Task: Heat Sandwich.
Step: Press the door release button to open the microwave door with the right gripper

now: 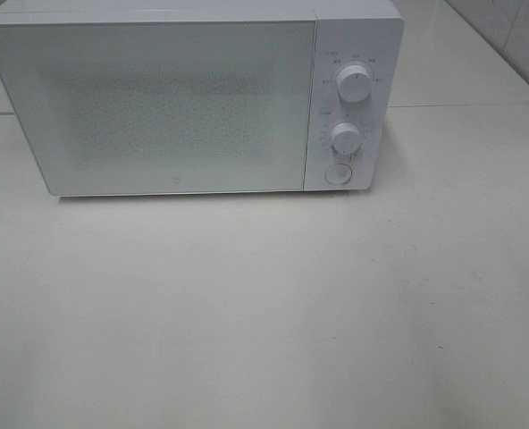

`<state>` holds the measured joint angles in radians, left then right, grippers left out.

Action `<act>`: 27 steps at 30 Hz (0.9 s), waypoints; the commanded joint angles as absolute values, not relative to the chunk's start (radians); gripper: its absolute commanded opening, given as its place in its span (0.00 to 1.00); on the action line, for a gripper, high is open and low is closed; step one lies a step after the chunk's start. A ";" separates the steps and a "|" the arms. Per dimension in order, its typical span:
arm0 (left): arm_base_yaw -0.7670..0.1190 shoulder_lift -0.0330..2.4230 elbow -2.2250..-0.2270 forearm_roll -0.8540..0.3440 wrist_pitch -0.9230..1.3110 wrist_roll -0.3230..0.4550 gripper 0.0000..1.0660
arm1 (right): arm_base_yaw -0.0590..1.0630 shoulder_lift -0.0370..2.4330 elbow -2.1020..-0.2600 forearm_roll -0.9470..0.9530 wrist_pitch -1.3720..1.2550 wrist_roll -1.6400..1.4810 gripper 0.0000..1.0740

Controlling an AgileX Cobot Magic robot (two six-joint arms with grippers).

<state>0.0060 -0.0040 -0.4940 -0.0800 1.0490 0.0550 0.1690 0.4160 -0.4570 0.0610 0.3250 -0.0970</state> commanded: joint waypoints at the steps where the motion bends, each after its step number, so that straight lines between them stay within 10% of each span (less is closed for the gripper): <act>1: 0.000 -0.022 -0.491 -0.084 1.036 0.054 0.72 | 0.203 0.515 -0.451 0.067 0.203 -0.112 0.61; 9: 0.000 -0.022 -0.491 -0.084 1.036 0.054 0.72 | 0.267 0.751 -0.451 0.067 -0.024 -0.111 0.48; 20: 0.000 -0.022 -0.491 -0.084 1.036 0.054 0.72 | 0.401 1.075 -0.451 0.067 -0.380 0.000 0.02; 27: 0.000 -0.022 -0.491 -0.084 1.036 0.054 0.72 | 0.454 1.242 -0.451 0.067 -0.530 0.113 0.00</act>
<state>0.0060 -0.0040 -0.4940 -0.0800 1.0490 0.0550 0.4520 1.2430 -0.4510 0.0740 -0.5040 0.0970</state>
